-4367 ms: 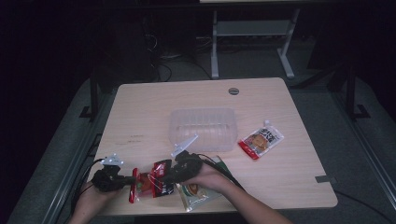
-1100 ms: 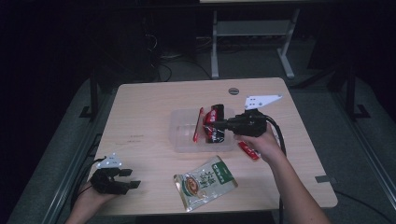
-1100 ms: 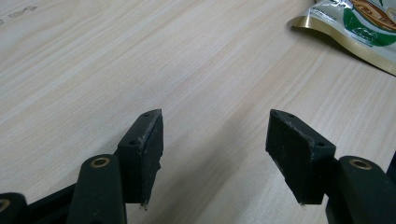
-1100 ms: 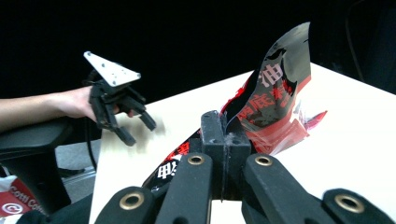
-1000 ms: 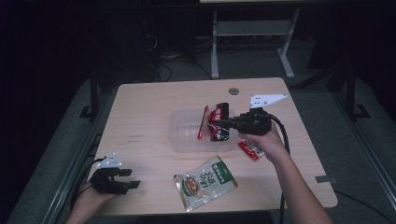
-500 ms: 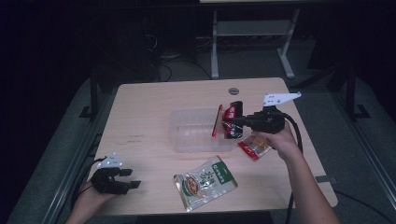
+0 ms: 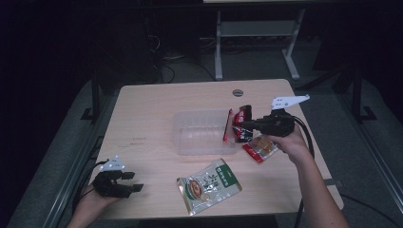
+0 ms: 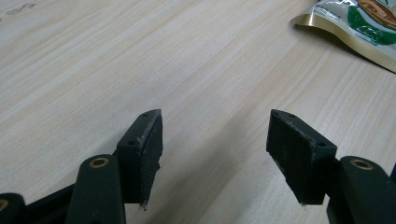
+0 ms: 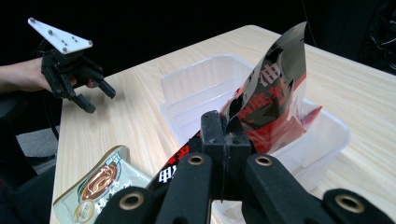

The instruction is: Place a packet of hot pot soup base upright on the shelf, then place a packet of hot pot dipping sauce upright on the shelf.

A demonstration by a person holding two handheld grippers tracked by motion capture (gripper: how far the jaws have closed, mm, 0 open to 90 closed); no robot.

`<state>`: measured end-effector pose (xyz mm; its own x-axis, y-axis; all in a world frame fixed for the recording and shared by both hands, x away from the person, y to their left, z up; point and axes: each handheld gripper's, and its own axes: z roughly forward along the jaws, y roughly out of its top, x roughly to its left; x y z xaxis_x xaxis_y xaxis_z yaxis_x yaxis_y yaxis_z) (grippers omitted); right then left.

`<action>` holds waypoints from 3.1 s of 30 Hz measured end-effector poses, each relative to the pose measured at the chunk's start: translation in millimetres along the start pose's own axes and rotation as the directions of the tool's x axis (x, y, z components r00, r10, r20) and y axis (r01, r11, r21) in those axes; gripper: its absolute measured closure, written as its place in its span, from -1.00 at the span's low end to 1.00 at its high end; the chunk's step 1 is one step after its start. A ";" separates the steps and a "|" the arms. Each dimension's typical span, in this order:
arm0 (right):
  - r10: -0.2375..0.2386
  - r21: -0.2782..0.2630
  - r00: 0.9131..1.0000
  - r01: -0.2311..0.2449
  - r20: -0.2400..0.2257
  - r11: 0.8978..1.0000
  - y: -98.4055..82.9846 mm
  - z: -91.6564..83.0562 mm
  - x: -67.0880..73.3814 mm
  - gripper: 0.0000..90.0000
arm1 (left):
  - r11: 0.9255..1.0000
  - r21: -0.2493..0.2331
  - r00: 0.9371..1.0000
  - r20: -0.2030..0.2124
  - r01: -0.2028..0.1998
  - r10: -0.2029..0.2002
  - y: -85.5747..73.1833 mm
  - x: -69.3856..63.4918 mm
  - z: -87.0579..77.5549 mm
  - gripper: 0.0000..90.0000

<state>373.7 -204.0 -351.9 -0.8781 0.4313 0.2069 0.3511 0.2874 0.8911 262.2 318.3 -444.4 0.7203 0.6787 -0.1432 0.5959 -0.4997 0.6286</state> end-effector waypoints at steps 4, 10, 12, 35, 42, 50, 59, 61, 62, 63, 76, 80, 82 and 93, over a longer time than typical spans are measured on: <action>0.006 0.021 1.000 -0.006 0.000 1.000 -3.4 6.8 -2.1 1.00 | 1.000 0.002 1.000 0.001 -0.002 0.002 -0.1 -0.5 0.3 -0.20; 0.039 0.013 0.999 -0.039 -0.003 0.999 -7.4 14.8 -7.5 1.00 | 1.000 0.005 1.000 0.004 -0.001 0.001 -0.6 -0.5 1.0 -0.20; 0.043 0.011 0.999 -0.043 0.000 0.999 -7.6 17.3 -9.2 1.00 | 1.000 0.010 1.000 0.006 -0.007 0.007 -0.3 -0.1 2.0 -0.20; 0.065 0.012 0.997 -0.065 0.040 0.998 -11.9 39.1 -17.0 0.82 | 1.000 0.018 1.000 0.011 -0.008 0.007 -0.5 0.0 3.2 -0.20; 0.084 -0.004 0.996 -0.084 0.039 0.996 -10.0 33.9 -15.9 0.58 | 1.000 0.017 1.000 0.009 -0.009 0.008 -0.6 0.3 2.5 -0.20; 0.096 -0.027 0.993 -0.094 0.066 0.995 -6.0 17.3 -10.8 0.15 | 1.000 0.016 1.000 0.008 -0.007 0.006 -1.0 -0.1 1.6 -0.20; 0.027 0.012 0.991 -0.029 0.133 1.000 -2.9 0.8 6.8 -0.14 | 1.000 0.009 1.000 0.007 -0.011 0.011 -0.8 -0.3 0.8 -0.20; 0.014 0.030 0.987 -0.019 0.160 0.999 -7.0 -4.4 9.4 -0.17 | 1.000 0.009 1.000 0.007 -0.009 0.009 -1.0 -0.3 0.1 -0.20; 0.015 0.035 0.986 -0.021 0.164 0.999 -9.4 -6.5 9.3 -0.17 | 1.000 0.009 1.000 0.008 -0.005 0.005 -1.3 -0.5 0.1 -0.20; 0.018 0.040 0.986 -0.026 0.169 0.999 -12.2 -8.7 8.5 -0.17 | 1.000 0.009 1.000 0.008 -0.005 0.005 -1.3 -0.5 0.1 -0.20; 0.093 0.050 0.958 -0.110 0.271 0.993 -45.3 -26.0 -18.6 0.53 | 1.000 0.013 1.000 0.006 -0.018 0.018 -0.3 -1.3 1.6 -0.21; 0.115 0.058 0.937 -0.142 0.331 0.988 -57.1 -24.6 -33.6 0.96 | 1.000 0.013 1.000 0.006 -0.015 0.015 -0.9 -0.9 1.6 -0.21; 0.112 0.078 0.932 -0.147 0.345 0.986 -61.8 -22.2 -39.5 0.99 | 1.000 0.014 1.000 0.010 -0.020 0.020 -0.5 -2.4 2.1 -0.21; 0.144 0.161 0.897 -0.229 0.418 0.960 -83.0 -10.0 -65.0 0.99 | 0.999 0.024 1.000 0.014 -0.022 0.022 0.0 -2.5 4.1 -0.21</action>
<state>398.4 -264.5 -435.3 -0.6013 0.7858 0.1448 0.5904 0.3148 0.7432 261.8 314.4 -447.1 0.7381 0.6599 -0.1401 0.5880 -0.5274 0.6133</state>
